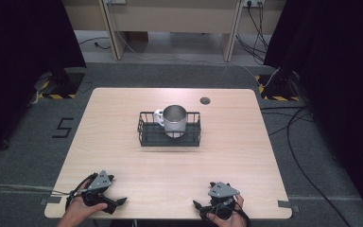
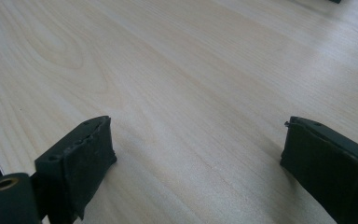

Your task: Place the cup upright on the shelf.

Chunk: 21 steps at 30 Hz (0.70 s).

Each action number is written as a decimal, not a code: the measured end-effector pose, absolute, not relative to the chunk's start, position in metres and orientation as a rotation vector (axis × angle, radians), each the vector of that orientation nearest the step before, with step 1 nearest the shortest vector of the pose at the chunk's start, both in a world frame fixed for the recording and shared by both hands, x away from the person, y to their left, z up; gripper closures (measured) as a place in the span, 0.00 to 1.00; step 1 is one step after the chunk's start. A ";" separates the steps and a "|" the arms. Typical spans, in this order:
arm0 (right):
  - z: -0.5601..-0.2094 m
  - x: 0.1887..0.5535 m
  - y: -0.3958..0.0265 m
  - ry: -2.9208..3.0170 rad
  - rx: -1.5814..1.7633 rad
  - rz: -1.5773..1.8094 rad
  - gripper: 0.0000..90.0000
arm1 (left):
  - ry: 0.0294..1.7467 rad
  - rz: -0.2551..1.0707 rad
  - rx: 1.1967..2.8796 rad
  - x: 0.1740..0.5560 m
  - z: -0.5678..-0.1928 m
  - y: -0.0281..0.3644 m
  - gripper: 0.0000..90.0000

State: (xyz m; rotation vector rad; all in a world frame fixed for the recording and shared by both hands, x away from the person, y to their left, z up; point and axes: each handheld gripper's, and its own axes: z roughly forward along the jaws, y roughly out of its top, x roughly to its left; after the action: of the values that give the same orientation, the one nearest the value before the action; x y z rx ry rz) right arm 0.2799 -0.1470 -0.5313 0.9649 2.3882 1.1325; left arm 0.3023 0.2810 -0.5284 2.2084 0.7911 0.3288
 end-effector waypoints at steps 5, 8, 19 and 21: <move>-0.533 0.279 -0.148 2.379 0.956 1.151 0.09 | 0.792 0.329 2.207 0.302 -0.529 0.281 0.00; -0.533 0.279 -0.148 2.377 0.954 1.155 0.09 | 0.791 0.329 2.208 0.302 -0.528 0.281 0.00; -0.534 0.279 -0.148 2.374 0.955 1.158 0.09 | 0.791 0.329 2.208 0.302 -0.528 0.281 0.00; -0.534 0.279 -0.148 2.373 0.955 1.158 0.09 | 0.791 0.329 2.208 0.302 -0.528 0.281 0.00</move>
State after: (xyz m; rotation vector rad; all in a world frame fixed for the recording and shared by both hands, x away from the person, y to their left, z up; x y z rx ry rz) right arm 0.2792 -0.1478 -0.5338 0.9549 2.3734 1.1578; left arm 0.3023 0.2810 -0.5285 2.2079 0.7911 0.3286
